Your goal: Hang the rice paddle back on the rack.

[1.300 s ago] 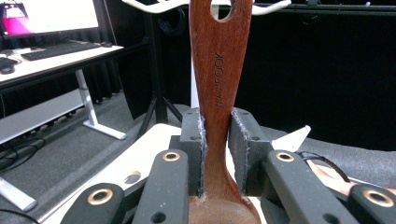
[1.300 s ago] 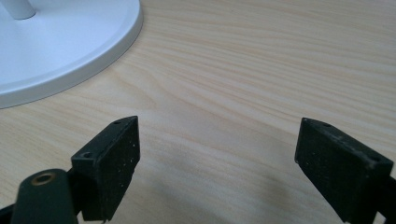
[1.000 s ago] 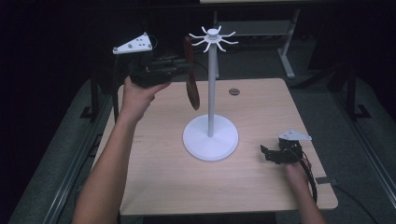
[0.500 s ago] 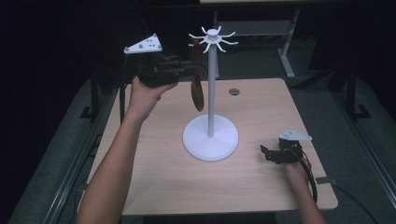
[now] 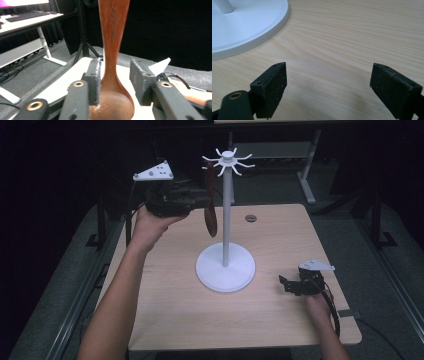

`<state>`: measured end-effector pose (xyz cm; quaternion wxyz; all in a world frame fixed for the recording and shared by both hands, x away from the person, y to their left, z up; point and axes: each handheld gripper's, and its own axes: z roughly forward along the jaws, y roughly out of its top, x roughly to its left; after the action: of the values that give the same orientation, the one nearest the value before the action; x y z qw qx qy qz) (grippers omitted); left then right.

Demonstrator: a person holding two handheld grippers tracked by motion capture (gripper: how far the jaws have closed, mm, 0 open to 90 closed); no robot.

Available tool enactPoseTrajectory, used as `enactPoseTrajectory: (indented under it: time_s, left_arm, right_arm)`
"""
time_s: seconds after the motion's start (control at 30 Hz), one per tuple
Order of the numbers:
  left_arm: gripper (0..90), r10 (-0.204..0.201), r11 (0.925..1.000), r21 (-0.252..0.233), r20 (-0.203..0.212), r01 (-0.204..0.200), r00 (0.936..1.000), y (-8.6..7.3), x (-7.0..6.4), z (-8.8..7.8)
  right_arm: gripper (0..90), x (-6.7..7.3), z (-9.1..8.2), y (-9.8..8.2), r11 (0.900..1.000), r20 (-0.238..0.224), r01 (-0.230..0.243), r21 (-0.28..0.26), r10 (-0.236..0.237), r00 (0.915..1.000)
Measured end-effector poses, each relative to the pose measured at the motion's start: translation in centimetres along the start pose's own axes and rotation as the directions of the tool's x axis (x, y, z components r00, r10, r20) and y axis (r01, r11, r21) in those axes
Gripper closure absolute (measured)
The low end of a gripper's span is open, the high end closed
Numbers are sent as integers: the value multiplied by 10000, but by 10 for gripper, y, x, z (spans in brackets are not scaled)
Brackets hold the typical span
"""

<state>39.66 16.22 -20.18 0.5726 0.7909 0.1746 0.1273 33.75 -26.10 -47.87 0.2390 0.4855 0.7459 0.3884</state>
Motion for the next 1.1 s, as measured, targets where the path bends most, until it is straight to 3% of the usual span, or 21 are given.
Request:
enactPoseTrajectory:
  time_s: [0.17,0.5,0.67,0.8,1.1]
  left_arm:
    - [454,20,9995,307,-250,-12,9997,-6,1,-7]
    - [287,240,9955,933,-619,-182,9978,-28,-6,-24]
    - [235,286,9912,1315,-859,-171,9959,-43,-11,-33]
    - [210,78,9896,1437,-1101,81,9939,-58,-14,-39]
    - [160,-188,9782,2024,-1367,465,9904,-98,-21,-45]
  right_arm:
    - [135,0,-1,0,10000,27,16,-84,-16,10000]
    - [135,1,0,0,10000,111,64,-41,-64,9999]
    - [135,2,0,0,10000,102,56,-31,-55,9999]
    - [135,1,0,0,10000,102,66,-32,-66,9999]
    - [135,2,0,0,10000,112,95,-15,-95,9999]
